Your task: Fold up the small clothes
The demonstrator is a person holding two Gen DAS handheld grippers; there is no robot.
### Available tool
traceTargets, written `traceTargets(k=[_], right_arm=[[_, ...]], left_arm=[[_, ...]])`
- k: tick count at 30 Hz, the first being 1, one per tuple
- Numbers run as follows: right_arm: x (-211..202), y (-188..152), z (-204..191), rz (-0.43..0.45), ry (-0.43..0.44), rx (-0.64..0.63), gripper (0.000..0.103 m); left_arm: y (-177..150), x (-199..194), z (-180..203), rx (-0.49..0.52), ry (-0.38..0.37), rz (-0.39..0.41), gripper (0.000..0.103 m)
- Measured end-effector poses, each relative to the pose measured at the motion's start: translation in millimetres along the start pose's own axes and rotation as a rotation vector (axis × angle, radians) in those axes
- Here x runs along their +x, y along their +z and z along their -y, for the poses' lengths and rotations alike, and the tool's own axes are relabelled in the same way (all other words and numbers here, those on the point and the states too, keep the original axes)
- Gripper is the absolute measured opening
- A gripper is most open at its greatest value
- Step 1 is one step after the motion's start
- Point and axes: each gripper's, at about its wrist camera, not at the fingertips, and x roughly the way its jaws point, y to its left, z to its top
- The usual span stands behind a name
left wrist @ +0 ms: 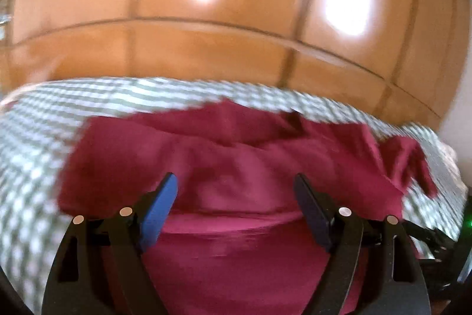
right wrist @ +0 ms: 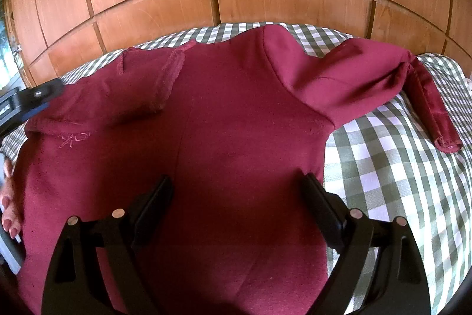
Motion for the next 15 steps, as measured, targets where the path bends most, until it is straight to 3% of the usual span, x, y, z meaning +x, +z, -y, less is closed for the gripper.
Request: traceTargets(k=[3, 6, 9, 12, 15], right_arm=[[-0.1, -0.2, 0.1, 0.000, -0.001, 0.000, 0.089], [0.1, -0.2, 0.2, 0.002, -0.001, 0.000, 0.089], [-1.9, -0.6, 0.7, 0.015, 0.000, 0.006, 0.089], [-17.6, -2.0, 9.6, 0.083, 0.009, 0.054, 0.089], [-27.1, -2.0, 37.2, 0.108, 0.069, 0.199, 0.089]], left_arm=[[-4.7, -4.2, -32.8, -0.036, 0.191, 0.023, 0.080], [-12.7, 11.2, -70.0, -0.137, 0.287, -0.090, 0.080], [-18.7, 14.6, -102.4, -0.274, 0.280, -0.133, 0.079], [-22.0, 15.5, -111.3, -0.307, 0.241, -0.149, 0.079], [-23.9, 11.7, -112.0, -0.314, 0.218, -0.131, 0.079]])
